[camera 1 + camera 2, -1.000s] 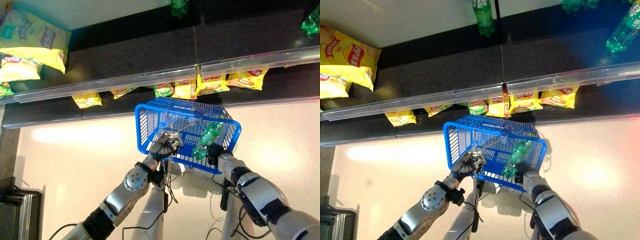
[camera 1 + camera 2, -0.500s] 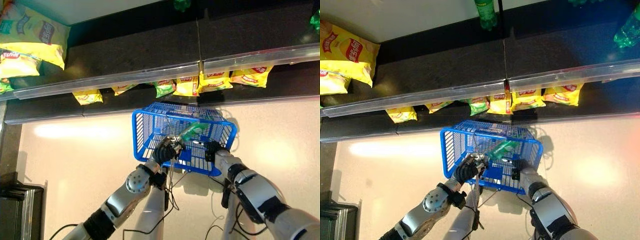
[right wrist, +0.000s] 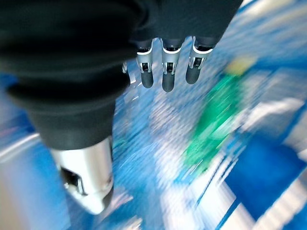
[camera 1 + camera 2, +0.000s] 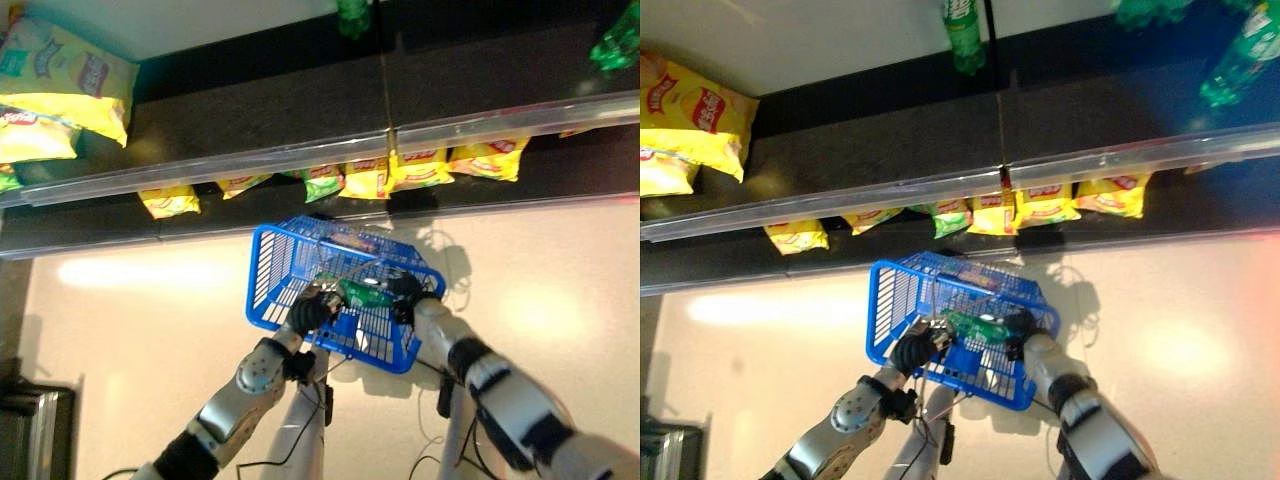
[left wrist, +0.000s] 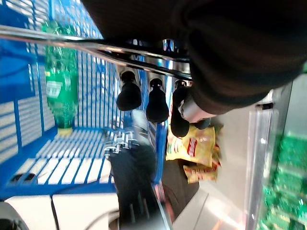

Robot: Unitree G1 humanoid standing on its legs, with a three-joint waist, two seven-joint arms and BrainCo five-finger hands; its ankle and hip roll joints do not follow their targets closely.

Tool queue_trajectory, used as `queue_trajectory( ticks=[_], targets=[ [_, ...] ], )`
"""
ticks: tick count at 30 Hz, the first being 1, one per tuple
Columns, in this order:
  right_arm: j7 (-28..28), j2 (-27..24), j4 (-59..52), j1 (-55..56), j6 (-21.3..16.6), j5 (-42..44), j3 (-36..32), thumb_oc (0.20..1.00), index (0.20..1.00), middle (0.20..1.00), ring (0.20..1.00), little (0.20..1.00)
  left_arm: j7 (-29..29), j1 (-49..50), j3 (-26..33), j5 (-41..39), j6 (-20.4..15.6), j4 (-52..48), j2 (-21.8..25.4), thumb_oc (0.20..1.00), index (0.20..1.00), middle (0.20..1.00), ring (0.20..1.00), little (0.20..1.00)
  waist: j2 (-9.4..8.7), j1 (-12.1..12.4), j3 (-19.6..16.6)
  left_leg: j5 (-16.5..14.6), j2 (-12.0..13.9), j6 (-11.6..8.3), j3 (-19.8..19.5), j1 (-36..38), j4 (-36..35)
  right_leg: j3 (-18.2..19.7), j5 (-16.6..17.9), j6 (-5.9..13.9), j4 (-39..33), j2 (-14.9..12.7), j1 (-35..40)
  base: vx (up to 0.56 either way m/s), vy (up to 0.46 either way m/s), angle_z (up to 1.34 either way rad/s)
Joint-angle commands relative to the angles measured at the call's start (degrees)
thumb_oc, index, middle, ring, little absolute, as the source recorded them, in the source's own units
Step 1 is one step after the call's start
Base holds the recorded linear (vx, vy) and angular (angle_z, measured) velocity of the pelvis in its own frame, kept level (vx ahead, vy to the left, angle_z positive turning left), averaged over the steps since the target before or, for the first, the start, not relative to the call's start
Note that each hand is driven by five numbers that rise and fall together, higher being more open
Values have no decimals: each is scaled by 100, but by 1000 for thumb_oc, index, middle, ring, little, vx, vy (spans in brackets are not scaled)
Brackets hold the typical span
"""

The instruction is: Pick up the snacks into the basket

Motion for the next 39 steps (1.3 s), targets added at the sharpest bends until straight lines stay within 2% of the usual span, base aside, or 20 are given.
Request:
queue_trajectory(
  ticks=[1,3,10,13,14,17,18,19,20,21,22,24,26,28,31,33,34,37,38,39],
  targets=[
    [-14,149,-560,368,-394,80,-165,1000,1000,1000,1000,1000,-44,-256,301,462,-753,-940,90,200,200,200,200,200,-366,-4,-85,-981,41,216,138,526,386,179,1106,284,-1334,-137,256,46,23,-15],
    [97,-333,-1666,1742,-839,-117,-757,1000,1000,1000,1000,1000,-29,115,657,687,-946,-438,200,200,200,200,200,200,-527,-172,-85,-1189,72,221,177,800,629,103,1140,332,-1505,-134,725,49,57,-14],
    [-242,-690,-2070,2628,-1219,-810,-1858,1000,1000,1000,1000,1000,-142,500,1232,913,-1163,537,97,200,200,200,200,200,-743,-277,-103,-1527,49,313,320,1429,950,132,1365,447,-2079,-142,1688,66,100,-18],
    [-389,-741,-2253,3034,-1314,-953,-2530,1000,1000,1000,1000,1000,-322,829,1569,708,-1112,755,-62,200,200,200,200,200,-807,-314,-351,-1824,-98,416,371,1596,1271,185,1474,502,-2265,-254,2074,105,179,-22],
    [-424,-780,-2184,3115,-1325,-1014,-2726,1000,1000,1000,1000,1000,-370,894,1647,739,-1124,834,-76,200,200,200,200,200,-831,-340,-450,-1920,-183,469,414,1674,1309,211,1613,552,-2327,-306,2184,99,231,-10],
    [-635,-797,-2000,3240,-1287,-1319,-3004,1000,1000,1000,1000,1000,-366,1248,1989,775,-1150,882,-128,200,200,200,200,200,-831,-365,-745,-1974,-396,644,635,1835,1192,221,2591,591,-2575,-483,2133,32,270,-8],
    [-681,-824,-1913,3240,-1250,-1477,-2989,1000,1000,1000,1000,1000,-356,1330,2076,798,-1155,899,-121,200,200,200,200,200,-801,-347,-811,-1917,-420,713,700,1884,1102,151,2530,573,-2592,-459,2108,-11,369,-33],
    [-696,-819,-1856,3260,-1243,-1540,-2956,1000,1000,1000,1000,1000,-329,1399,2202,829,-1146,951,-142,200,200,200,200,200,-706,-316,-873,-1808,-411,787,742,1985,922,74,2186,496,-2412,-245,2102,-20,374,-64],
    [-610,-778,-1722,3326,-1234,-1466,-2965,1000,1000,1000,1000,1000,-323,1458,2327,912,-1140,1040,-168,200,200,200,200,200,-650,-300,-992,-1662,-437,876,777,2065,687,39,1741,381,-2052,69,2129,29,407,-76],
    [-489,-800,-1535,3572,-1198,-1617,-2985,1000,1000,1000,1000,1000,-377,1651,2511,1031,-1109,1124,-172,200,200,200,200,200,-608,-258,-1259,-1508,-441,979,791,2263,281,18,1122,214,-1722,660,2303,26,270,-71],
    [-489,-800,-1537,3575,-1198,-1617,-2983,1000,1000,1000,1000,1000,-378,1657,2514,1031,-1107,1120,-172,200,200,200,200,200,-611,-255,-1274,-1482,-441,977,796,2253,261,24,1142,210,-1734,662,2286,43,217,-57],
    [-394,-796,-1428,3729,-1187,-1712,-2937,1000,1000,1000,1000,1000,-377,1856,2673,1092,-1071,1206,-238,200,200,200,200,200,-574,-236,-1453,-1319,-446,1053,808,2396,-10,59,729,104,-1288,1318,2349,16,116,-40],
    [-336,-743,-1326,3905,-1178,-1727,-2933,1000,1000,1000,1000,1000,-332,2007,2812,1136,-1036,1262,-270,200,200,200,200,200,-616,-181,-1636,-1230,-512,1050,844,2457,-129,-113,503,-11,-1285,1697,2584,13,64,-30],
    [-262,-738,-1435,3991,-1133,-1813,-2887,1000,1000,1000,1000,1000,-359,2119,2908,1182,-1064,1207,-296,200,200,200,200,200,-652,-122,-1739,-1120,-592,1000,882,2514,-269,-312,440,-96,-1662,1612,2860,-13,12,-7],
    [-235,-798,-1421,4042,-1100,-1924,-2810,1000,1000,1000,1000,1000,-397,2195,2961,1180,-1103,1301,-375,200,200,200,200,200,-627,-28,-1866,-1107,-653,875,1022,2484,-223,-298,475,-187,-2534,1602,3258,-10,-25,0],
    [-225,-824,-1477,4059,-1078,-1938,-2838,1000,1000,1000,1000,1000,-421,2190,2955,1177,-1087,1326,-398,200,200,200,200,200,-615,-20,-1873,-1133,-669,836,1046,2458,-113,-325,514,-213,-2717,1595,3361,-5,-18,-2],
    [-232,-913,-1591,4196,-1092,-1878,-2978,1000,1000,1000,1000,1000,-436,2140,2906,1150,-1072,1435,-458,200,200,200,200,200,-626,-94,-1856,-1129,-718,613,1177,2270,301,-330,564,-275,-2986,1518,3506,-30,43,18],
    [-291,-1024,-1601,4174,-1075,-1904,-3032,1000,1000,1000,1000,1000,-410,2075,2921,1257,-1061,1493,-472,200,200,200,200,200,-672,-127,-1793,-1188,-337,473,1205,2112,584,-400,531,-286,-2994,1345,3587,-43,85,45],
    [-290,-1025,-1598,4172,-1077,-1903,-3031,1000,1000,1000,1000,1000,-409,2074,2921,1258,-1062,1493,-473,200,200,200,200,200,-671,-130,-1787,-1196,-336,471,1202,2115,592,-403,525,-286,-2990,1346,3593,0,130,20],
    [-289,-1027,-1601,4170,-1069,-1828,-3069,1000,1000,1000,1000,1000,-340,2117,2988,1281,-1049,1522,-478,200,200,200,200,200,-736,-139,-1843,-1146,3,472,960,2119,540,-333,516,-252,-2946,1230,3590,26,169,0]
  ],
)
